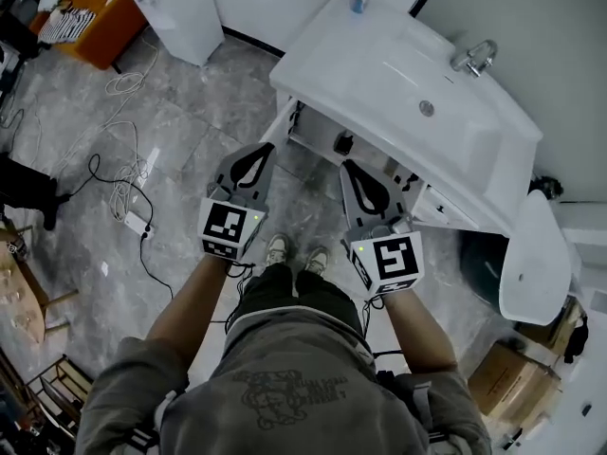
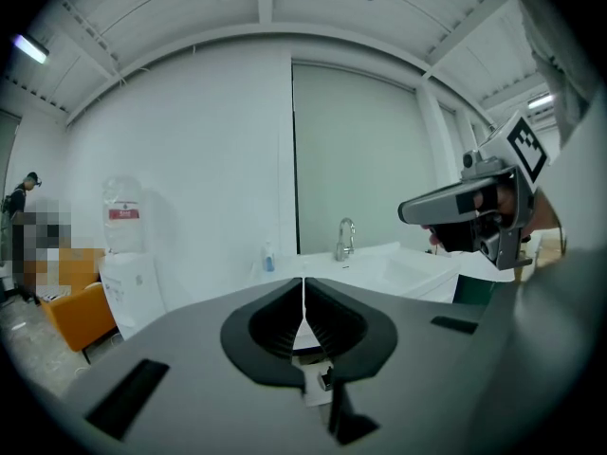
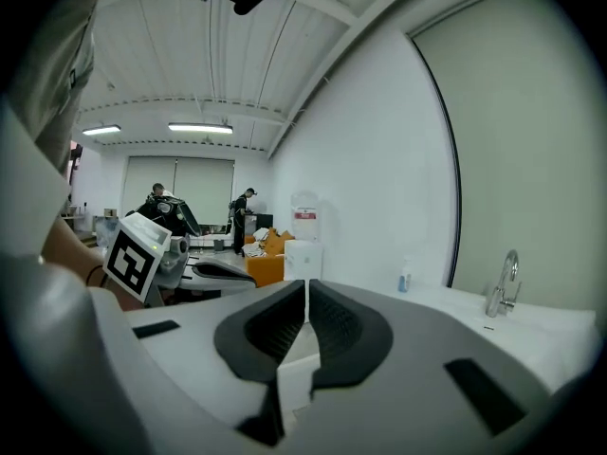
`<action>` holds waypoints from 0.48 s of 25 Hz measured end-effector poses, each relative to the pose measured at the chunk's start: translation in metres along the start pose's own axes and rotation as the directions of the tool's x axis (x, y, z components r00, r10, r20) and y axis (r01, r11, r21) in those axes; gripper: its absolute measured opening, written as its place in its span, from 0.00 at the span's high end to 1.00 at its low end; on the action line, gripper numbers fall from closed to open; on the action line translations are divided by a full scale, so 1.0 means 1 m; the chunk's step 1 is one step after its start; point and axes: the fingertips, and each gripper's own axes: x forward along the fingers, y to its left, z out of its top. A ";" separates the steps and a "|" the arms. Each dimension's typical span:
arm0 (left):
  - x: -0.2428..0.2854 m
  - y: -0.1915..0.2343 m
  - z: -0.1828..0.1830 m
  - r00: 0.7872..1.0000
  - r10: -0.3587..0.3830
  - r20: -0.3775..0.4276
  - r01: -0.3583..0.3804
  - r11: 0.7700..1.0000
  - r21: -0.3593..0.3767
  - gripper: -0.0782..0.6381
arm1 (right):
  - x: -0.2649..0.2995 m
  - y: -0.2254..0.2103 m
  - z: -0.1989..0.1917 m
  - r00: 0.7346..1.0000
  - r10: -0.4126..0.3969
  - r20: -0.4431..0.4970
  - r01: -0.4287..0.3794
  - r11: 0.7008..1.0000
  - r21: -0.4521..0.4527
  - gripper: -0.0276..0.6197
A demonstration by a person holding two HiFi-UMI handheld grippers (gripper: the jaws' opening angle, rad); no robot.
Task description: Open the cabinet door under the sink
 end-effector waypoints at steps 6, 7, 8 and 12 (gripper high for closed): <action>-0.002 -0.020 0.047 0.998 -0.061 0.002 0.061 0.997 0.036 0.86 | -0.039 -0.016 0.043 0.994 -0.075 0.075 0.075 0.997 -0.005 0.91; -0.004 -0.024 0.056 0.997 -0.072 0.015 0.071 0.996 0.051 0.86 | -0.044 -0.018 0.049 0.992 -0.088 0.088 0.088 0.996 0.002 0.91; -0.005 -0.029 0.065 0.996 -0.084 0.029 0.082 0.995 0.065 0.86 | -0.050 -0.020 0.055 0.990 -0.100 0.100 0.100 0.995 0.008 0.91; -0.013 -0.047 0.096 0.990 -0.118 0.079 0.109 0.988 0.107 0.86 | -0.075 -0.026 0.078 0.979 -0.149 0.137 0.149 0.989 0.013 0.90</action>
